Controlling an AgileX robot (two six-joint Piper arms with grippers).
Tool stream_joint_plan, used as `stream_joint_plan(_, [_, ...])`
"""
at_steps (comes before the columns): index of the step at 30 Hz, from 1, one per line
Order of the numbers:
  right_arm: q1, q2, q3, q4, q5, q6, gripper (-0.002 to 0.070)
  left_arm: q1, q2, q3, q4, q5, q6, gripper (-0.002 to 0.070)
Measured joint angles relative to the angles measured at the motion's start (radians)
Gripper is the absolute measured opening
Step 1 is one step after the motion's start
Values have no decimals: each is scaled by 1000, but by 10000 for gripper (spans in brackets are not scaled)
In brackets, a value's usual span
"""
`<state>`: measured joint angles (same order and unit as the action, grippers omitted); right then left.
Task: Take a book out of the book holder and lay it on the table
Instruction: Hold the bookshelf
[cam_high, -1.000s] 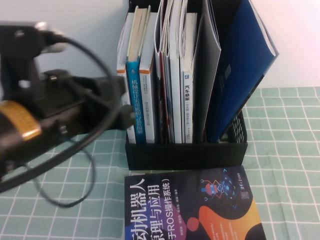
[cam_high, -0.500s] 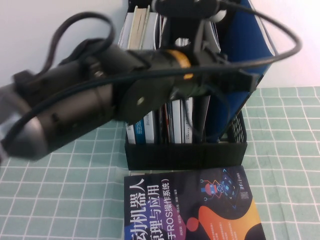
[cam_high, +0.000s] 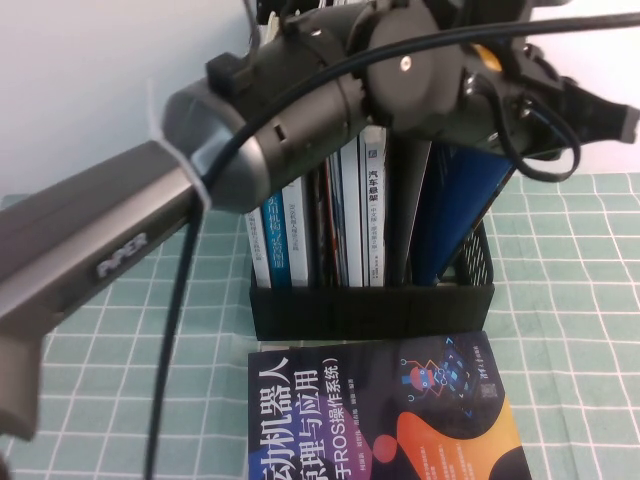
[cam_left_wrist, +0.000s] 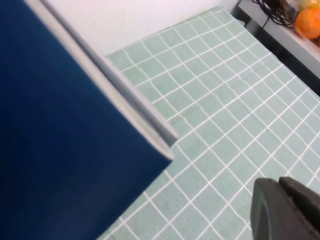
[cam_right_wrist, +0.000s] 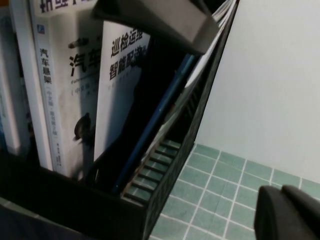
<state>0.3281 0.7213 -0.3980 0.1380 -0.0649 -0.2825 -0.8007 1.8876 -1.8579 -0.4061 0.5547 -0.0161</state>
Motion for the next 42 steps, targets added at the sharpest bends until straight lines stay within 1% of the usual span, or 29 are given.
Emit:
stream_joint_plan(4, [0,4,0,0,4,0,-2,-2,61,-97,0,19,34,-3])
stream_joint_plan(7, [0,4,0,-1,6,0,-2,-2,109,-150,46,19,29,-3])
stream_joint_plan(9, [0,4,0,-1,6,0,-2,-2,130,-172,93,24,5,-3])
stream_joint_plan(16, [0,4,0,-1,6,0,-2,-2,141,-185,330,104,-135,-3])
stream_joint_plan(18, [0,11,0,-1,6,0,-2,-2,139,-187,374,113,-167,-3])
stream_joint_plan(28, [0,92,0,-1,4,0,-2,-2,100,-187,384,139,-191,-3])
stream_joint_plan(42, [0,143,0,-1,-108,20,-2,-2,88,-191,424,181,-183,-3])
